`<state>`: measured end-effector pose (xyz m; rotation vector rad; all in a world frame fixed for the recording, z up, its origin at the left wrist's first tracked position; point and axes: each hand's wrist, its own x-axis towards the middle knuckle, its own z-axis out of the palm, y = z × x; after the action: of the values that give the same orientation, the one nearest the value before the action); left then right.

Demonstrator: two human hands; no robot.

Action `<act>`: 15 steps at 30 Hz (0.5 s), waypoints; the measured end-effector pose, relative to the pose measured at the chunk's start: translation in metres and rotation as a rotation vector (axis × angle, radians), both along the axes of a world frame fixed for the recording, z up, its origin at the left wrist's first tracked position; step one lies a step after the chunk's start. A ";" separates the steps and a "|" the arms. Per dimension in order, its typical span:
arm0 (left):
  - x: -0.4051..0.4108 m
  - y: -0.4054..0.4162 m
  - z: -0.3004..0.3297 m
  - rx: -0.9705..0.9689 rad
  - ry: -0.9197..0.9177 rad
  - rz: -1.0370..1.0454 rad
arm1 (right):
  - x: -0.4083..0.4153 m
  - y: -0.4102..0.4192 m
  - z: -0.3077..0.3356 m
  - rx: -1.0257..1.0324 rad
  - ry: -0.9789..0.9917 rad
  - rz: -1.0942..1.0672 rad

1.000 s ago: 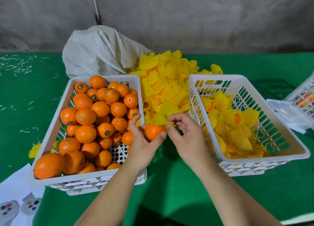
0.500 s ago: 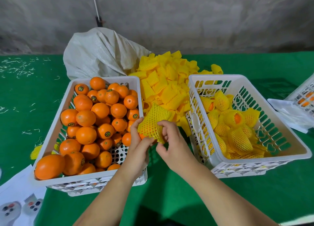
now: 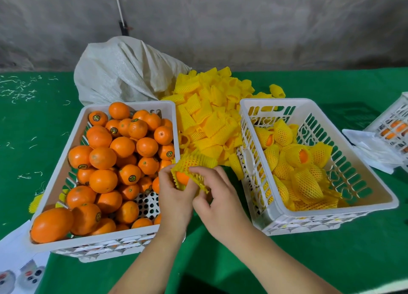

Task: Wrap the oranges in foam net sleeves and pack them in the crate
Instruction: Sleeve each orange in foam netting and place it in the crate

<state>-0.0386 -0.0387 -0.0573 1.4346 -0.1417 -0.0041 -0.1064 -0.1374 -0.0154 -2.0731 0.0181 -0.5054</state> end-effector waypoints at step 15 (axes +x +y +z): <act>0.011 0.004 -0.006 -0.018 0.017 -0.063 | 0.002 0.007 -0.011 0.166 -0.004 -0.012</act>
<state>-0.0274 -0.0351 -0.0632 1.4118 -0.1726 -0.0669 -0.1046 -0.1304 -0.0267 -1.9104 0.0675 -0.4984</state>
